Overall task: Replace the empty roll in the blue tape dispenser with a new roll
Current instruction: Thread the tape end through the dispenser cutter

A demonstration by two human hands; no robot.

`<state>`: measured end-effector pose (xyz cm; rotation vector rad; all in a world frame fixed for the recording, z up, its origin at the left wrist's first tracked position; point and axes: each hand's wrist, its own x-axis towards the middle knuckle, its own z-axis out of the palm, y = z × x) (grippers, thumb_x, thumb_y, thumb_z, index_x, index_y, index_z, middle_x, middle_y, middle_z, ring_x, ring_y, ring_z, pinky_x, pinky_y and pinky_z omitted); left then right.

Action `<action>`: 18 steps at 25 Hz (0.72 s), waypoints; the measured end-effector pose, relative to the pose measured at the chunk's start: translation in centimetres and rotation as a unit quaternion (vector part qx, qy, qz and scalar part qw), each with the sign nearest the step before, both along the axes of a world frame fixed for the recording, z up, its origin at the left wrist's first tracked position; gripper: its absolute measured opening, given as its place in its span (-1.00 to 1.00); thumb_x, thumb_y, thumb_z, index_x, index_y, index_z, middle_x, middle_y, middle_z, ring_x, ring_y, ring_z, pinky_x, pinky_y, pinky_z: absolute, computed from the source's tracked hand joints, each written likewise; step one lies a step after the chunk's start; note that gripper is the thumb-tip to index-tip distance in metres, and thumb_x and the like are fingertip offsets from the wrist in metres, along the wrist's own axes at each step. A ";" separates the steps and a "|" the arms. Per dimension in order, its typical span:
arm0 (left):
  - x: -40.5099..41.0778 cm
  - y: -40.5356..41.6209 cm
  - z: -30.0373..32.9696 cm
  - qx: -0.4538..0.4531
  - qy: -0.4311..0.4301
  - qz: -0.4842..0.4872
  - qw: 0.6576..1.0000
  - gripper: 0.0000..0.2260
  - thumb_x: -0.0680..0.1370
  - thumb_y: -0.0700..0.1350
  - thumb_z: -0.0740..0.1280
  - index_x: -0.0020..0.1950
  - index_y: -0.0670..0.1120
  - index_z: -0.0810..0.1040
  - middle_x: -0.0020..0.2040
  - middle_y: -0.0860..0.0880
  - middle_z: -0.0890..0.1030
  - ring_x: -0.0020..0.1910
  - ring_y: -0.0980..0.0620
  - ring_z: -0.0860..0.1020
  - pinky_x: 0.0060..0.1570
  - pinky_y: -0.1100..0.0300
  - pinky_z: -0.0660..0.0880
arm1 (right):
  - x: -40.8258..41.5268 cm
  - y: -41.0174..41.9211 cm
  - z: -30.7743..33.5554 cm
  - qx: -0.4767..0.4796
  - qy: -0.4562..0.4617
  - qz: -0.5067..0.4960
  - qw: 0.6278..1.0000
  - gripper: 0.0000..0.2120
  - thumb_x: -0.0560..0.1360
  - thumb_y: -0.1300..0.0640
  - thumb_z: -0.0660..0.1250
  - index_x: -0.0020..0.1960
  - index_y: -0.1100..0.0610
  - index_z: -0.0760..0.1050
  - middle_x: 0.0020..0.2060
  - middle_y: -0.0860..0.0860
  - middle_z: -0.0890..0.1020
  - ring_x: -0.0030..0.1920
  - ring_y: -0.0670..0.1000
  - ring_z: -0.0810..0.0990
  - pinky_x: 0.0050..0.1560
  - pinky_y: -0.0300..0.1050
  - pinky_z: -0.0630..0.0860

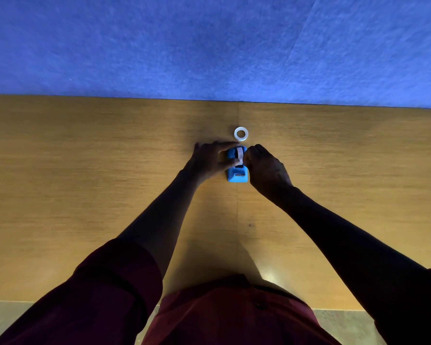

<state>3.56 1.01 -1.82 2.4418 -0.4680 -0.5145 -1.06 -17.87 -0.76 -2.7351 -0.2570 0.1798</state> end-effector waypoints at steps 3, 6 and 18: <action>0.4 -0.3 0.3 0.008 -0.014 -0.004 1.000 -0.65 0.70 0.09 0.18 0.46 0.09 0.49 0.39 0.00 0.60 0.35 -0.04 0.55 0.36 -0.20 0.40 | -0.3 0.1 -0.3 -0.002 -0.003 -0.001 1.000 -0.70 0.53 0.29 0.32 -0.12 -0.01 0.24 -0.18 -0.11 0.37 -0.40 -0.18 0.31 -0.46 -0.30 0.17; 0.4 -0.2 0.4 -0.001 -0.015 -0.003 1.000 -0.68 0.72 0.02 0.16 0.45 0.06 0.52 0.37 0.01 0.62 0.34 -0.03 0.56 0.34 -0.20 0.42 | -0.4 0.2 -0.5 0.002 -0.004 -0.006 1.000 -0.67 0.51 0.31 0.32 -0.13 -0.02 0.23 -0.18 -0.11 0.36 -0.40 -0.18 0.33 -0.46 -0.31 0.17; 0.9 -0.5 0.6 0.000 0.017 -0.009 1.000 -0.55 0.59 -0.04 0.41 0.49 0.09 0.46 0.42 0.03 0.57 0.40 -0.02 0.51 0.39 -0.18 0.42 | -0.7 0.3 -0.1 0.026 0.002 -0.025 0.999 -0.74 0.52 0.34 0.28 -0.10 0.02 0.29 -0.16 -0.09 0.40 -0.37 -0.11 0.39 -0.43 -0.28 0.24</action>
